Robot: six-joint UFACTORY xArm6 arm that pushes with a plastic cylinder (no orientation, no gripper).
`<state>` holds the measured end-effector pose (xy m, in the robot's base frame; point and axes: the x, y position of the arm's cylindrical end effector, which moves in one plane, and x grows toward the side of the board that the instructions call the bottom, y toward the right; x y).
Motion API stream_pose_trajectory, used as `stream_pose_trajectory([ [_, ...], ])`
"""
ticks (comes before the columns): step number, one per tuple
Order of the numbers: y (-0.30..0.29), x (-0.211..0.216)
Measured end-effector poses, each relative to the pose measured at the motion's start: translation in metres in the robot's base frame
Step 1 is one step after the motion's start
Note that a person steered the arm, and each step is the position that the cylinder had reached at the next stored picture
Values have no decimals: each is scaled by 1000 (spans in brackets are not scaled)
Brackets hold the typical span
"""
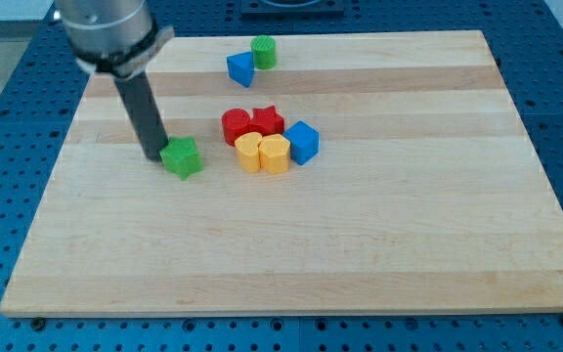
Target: Slightly push the green star to the right
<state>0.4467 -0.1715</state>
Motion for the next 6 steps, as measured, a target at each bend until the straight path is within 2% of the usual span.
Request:
stream_pose_trajectory([
  [1,0,31],
  [2,0,28],
  [3,-22,13],
  [4,-48,-22],
  [5,-40,-35],
  [6,-27,-27],
])
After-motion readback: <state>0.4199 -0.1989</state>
